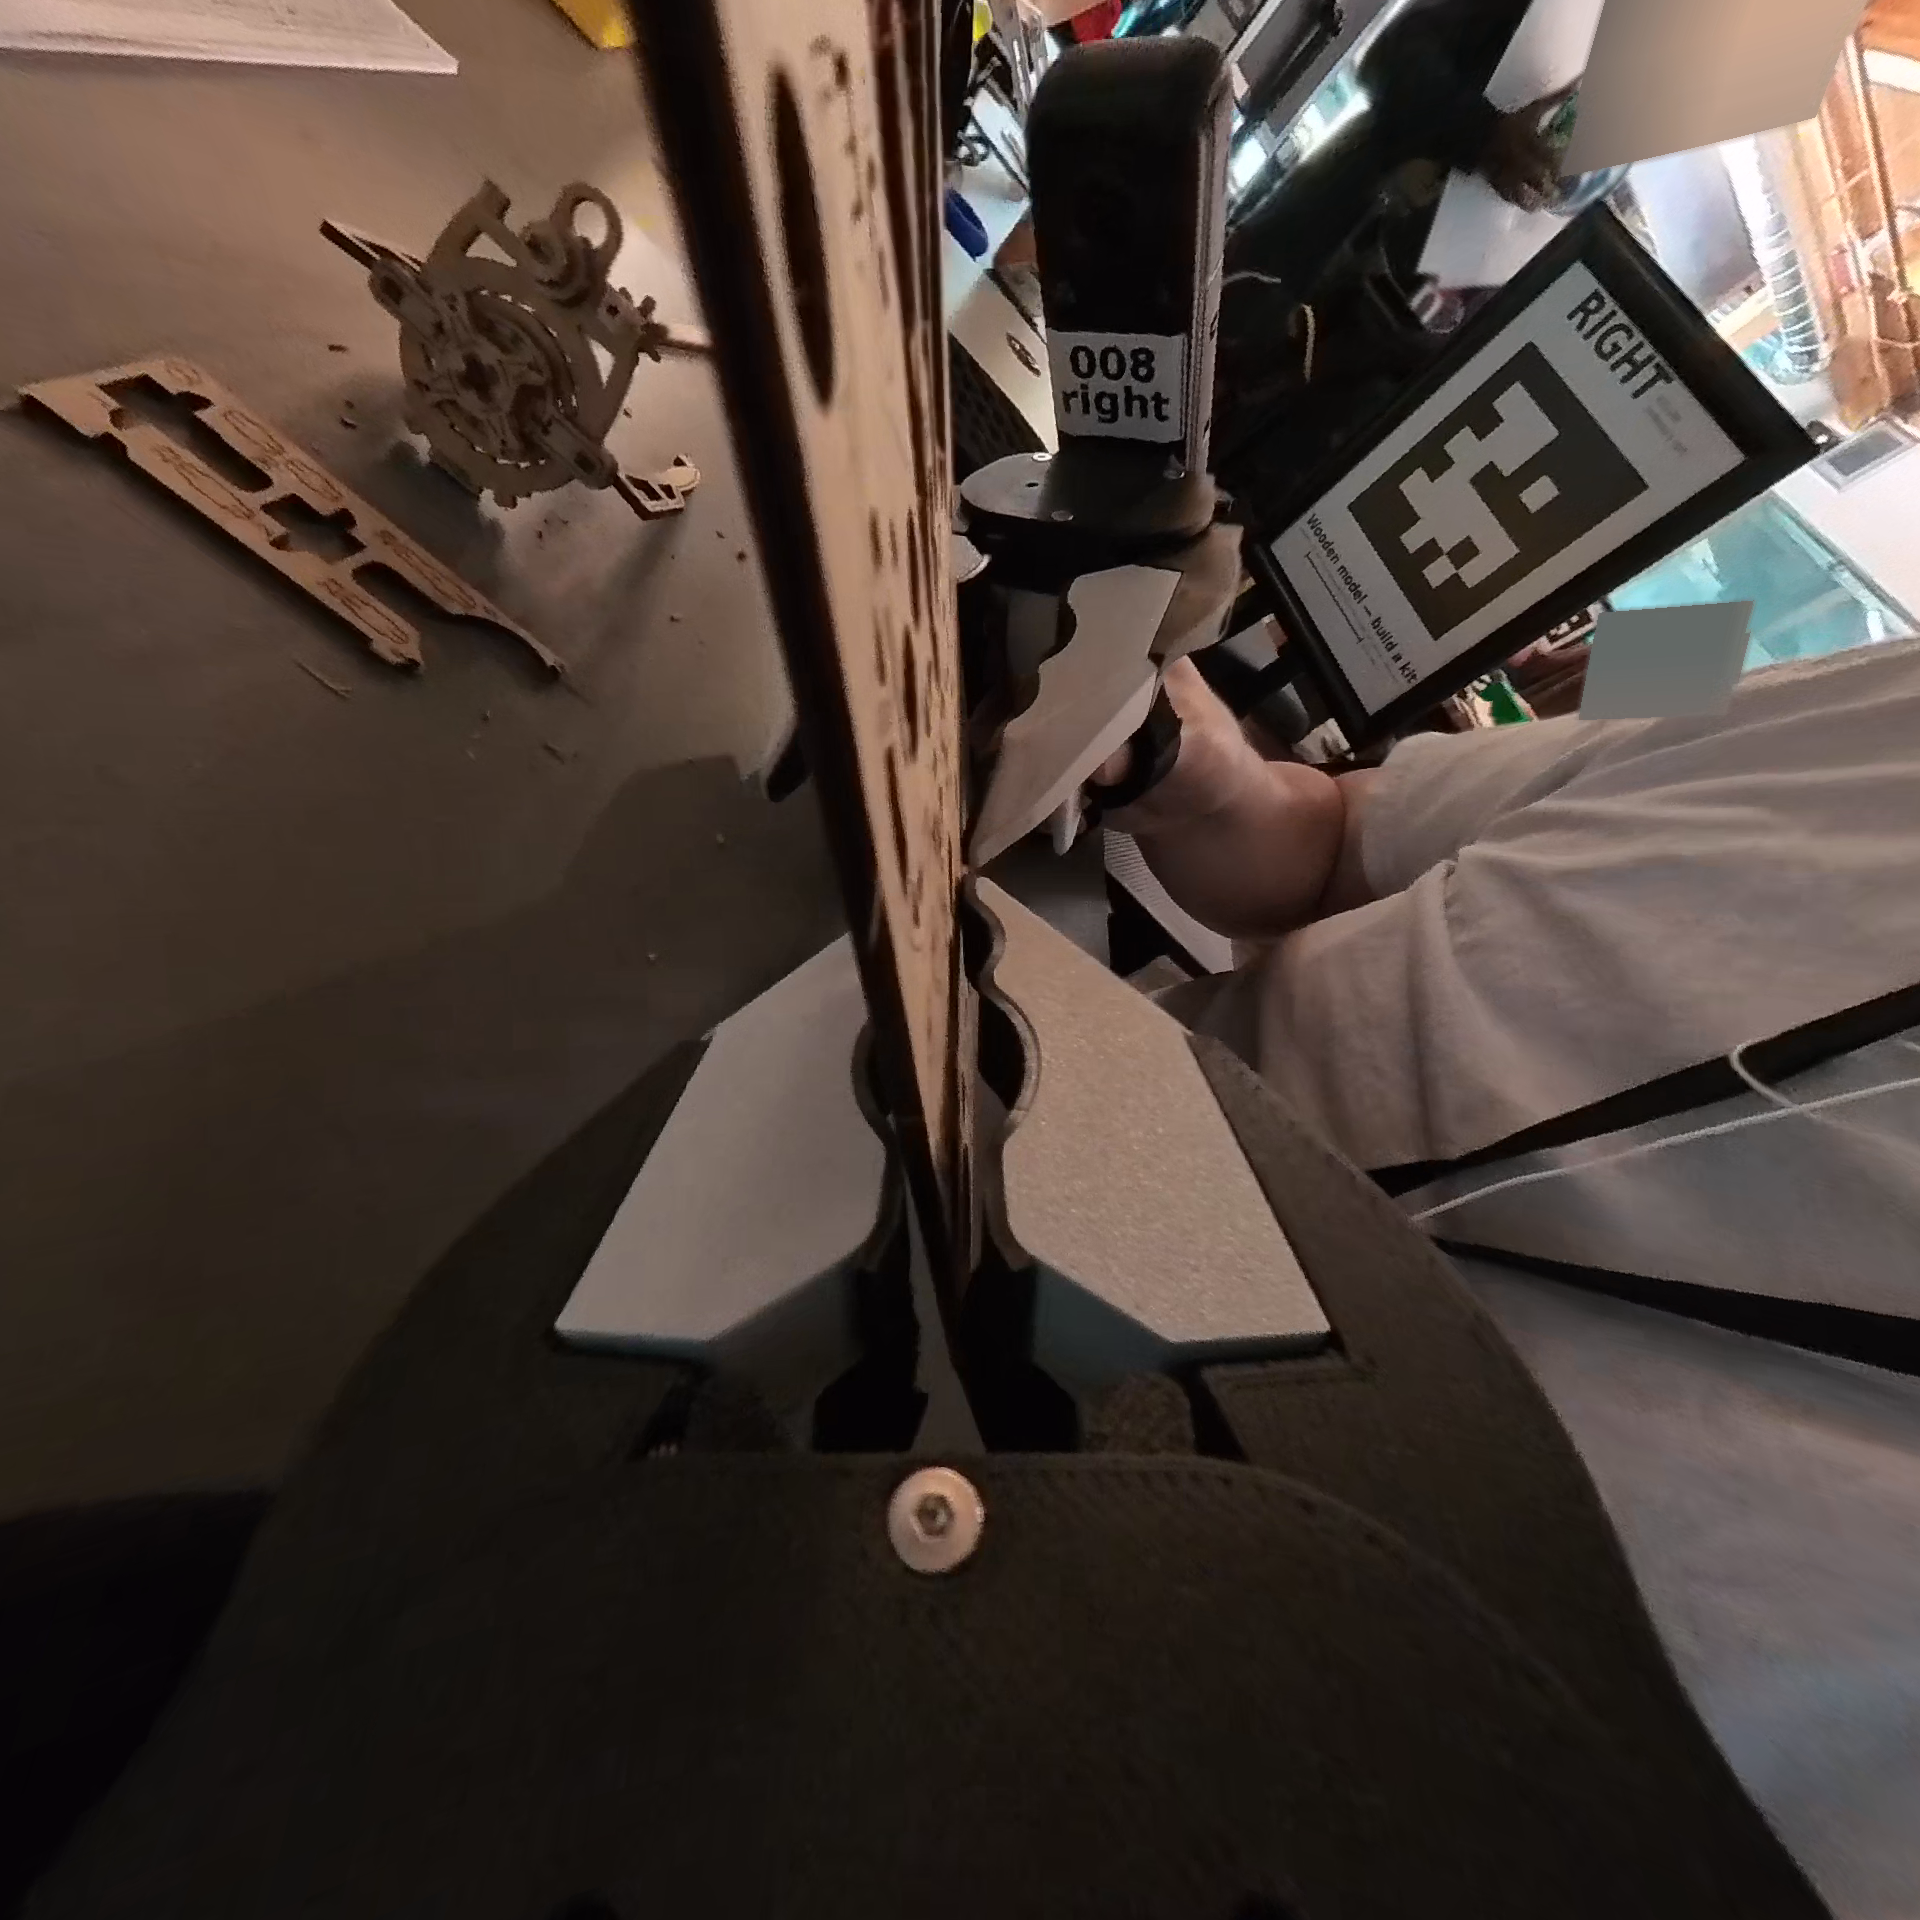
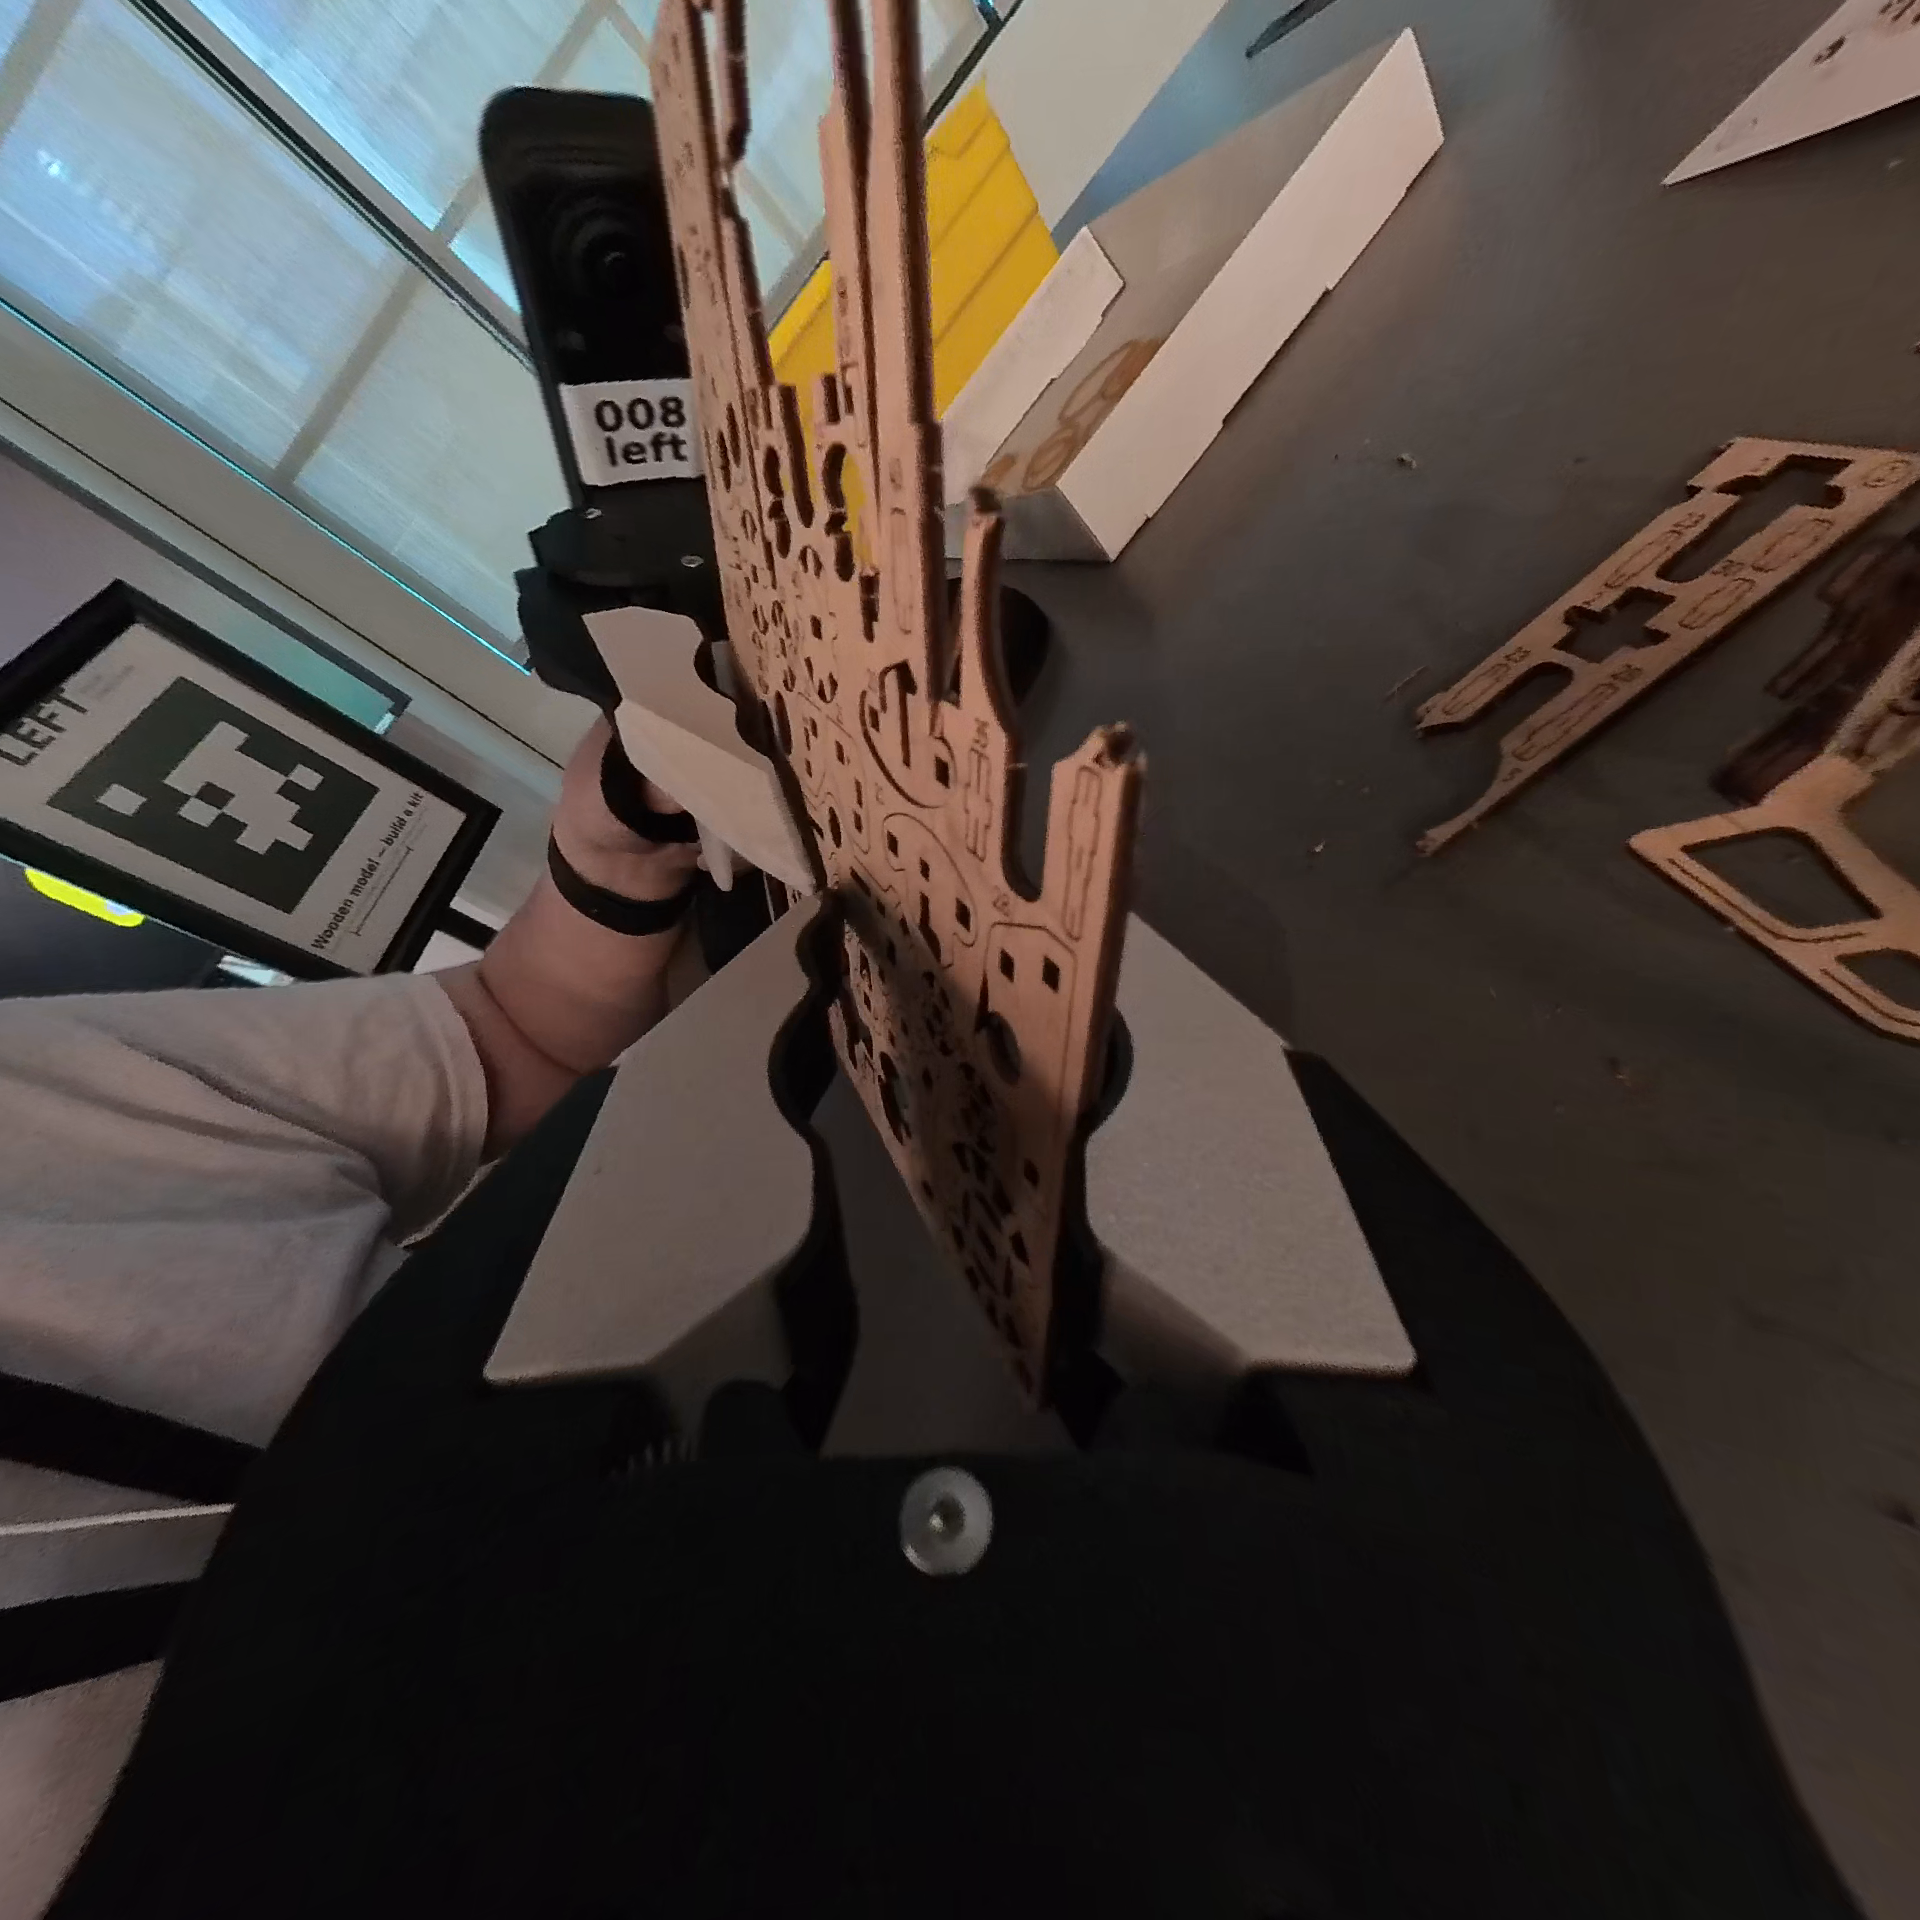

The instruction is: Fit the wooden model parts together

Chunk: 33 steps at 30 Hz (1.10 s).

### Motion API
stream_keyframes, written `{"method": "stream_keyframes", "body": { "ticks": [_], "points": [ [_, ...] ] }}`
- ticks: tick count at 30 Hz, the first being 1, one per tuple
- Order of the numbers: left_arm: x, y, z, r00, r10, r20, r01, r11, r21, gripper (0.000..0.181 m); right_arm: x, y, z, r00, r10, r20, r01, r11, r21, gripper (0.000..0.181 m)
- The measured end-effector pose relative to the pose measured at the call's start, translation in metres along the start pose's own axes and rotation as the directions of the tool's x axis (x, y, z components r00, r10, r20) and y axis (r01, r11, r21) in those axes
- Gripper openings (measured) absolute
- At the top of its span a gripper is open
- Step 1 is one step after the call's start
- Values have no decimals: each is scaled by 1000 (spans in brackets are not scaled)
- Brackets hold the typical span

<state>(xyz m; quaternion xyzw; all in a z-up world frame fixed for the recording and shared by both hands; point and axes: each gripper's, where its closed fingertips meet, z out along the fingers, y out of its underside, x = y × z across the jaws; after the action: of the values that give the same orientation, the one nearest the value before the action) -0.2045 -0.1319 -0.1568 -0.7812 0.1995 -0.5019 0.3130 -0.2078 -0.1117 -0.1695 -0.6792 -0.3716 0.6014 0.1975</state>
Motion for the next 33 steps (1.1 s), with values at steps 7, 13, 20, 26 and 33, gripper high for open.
{"method": "stream_keyframes", "body": {
  "ticks": [7,13,20,26,33],
  "points": [
    [-2,1,-2,998,-61,-26,62,998,12,3,-5,-5,-1,996,38,77,-39,999,13,27],
    [-1,1,-2,997,-71,-38,71,997,12,3,-11,-8,-4,985,85,152,-90,996,27,19],
    [-5,2,-2,996,-84,-20,85,996,9,1,-1,-2,2,995,85,61,-84,996,-15,42],
    [-7,3,-1,996,-87,-7,87,996,1,2,9,4,5,997,57,-42,-60,997,-57,51],
    [-10,6,-1,996,-83,24,84,996,-8,2,14,7,7,995,45,-85,-51,996,-72,53]
  ]
}}
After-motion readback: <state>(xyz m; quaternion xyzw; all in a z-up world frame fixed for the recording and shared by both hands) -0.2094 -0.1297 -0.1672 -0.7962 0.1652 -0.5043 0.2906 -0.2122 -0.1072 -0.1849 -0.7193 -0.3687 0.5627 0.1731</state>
